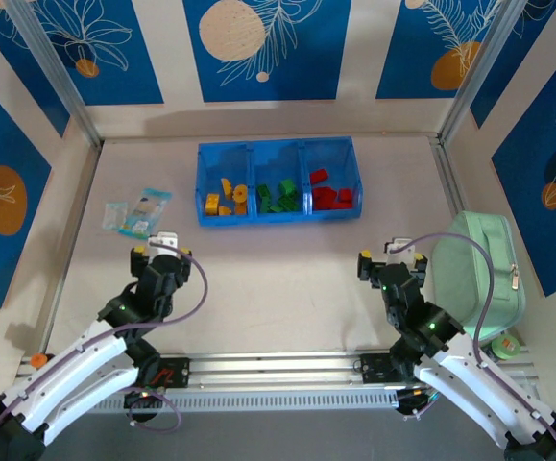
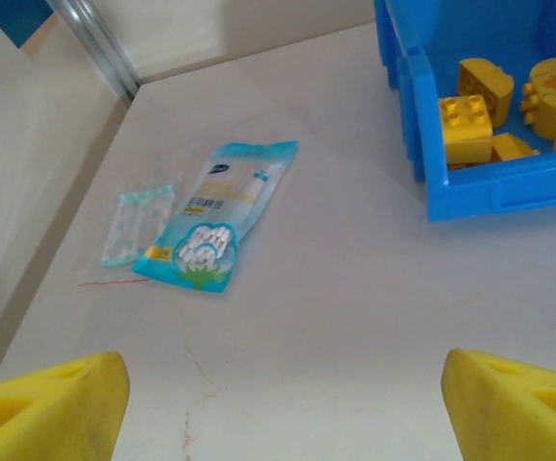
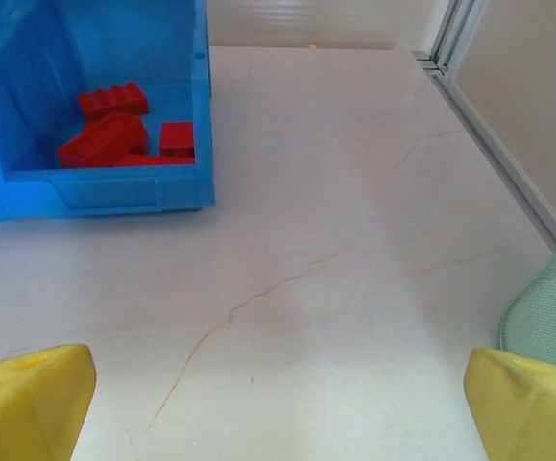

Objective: Sort the legos into containers by color
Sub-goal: Reset both arms

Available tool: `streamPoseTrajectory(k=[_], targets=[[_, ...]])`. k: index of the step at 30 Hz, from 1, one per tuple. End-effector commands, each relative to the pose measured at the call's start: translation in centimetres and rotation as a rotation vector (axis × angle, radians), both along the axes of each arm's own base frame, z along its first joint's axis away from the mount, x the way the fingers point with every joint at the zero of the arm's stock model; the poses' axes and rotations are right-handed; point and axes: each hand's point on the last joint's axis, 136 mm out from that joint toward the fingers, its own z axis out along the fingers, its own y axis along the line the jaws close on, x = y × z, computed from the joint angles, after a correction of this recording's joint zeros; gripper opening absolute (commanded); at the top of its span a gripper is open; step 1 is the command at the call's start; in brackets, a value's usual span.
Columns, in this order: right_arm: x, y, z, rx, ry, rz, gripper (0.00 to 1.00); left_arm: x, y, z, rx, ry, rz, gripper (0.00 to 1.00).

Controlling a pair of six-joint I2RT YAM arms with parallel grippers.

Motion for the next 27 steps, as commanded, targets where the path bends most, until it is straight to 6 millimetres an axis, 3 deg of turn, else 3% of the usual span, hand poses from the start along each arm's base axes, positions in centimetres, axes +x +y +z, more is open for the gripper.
streamPoseTrajectory(k=[1,10,19,27], targets=[[0.3,-0.4,0.0,-0.011,-0.026,-0.022,0.99,0.4,0.6,1.1,0.032,-0.062,0.036,0.85],[0.4,-0.7,-1.2,-0.003,-0.019,-0.037,0.99,0.7,1.8,0.2,0.116,-0.095,0.087,0.87],[0.7,-0.9,-2.2,0.023,-0.013,-0.041,0.99,0.4,2.9,-2.5,0.093,-0.104,0.129,0.91],[0.7,-1.2,-3.0,0.048,0.011,-0.045,0.99,0.1,3.8,-2.4,0.081,-0.119,0.167,1.00]])
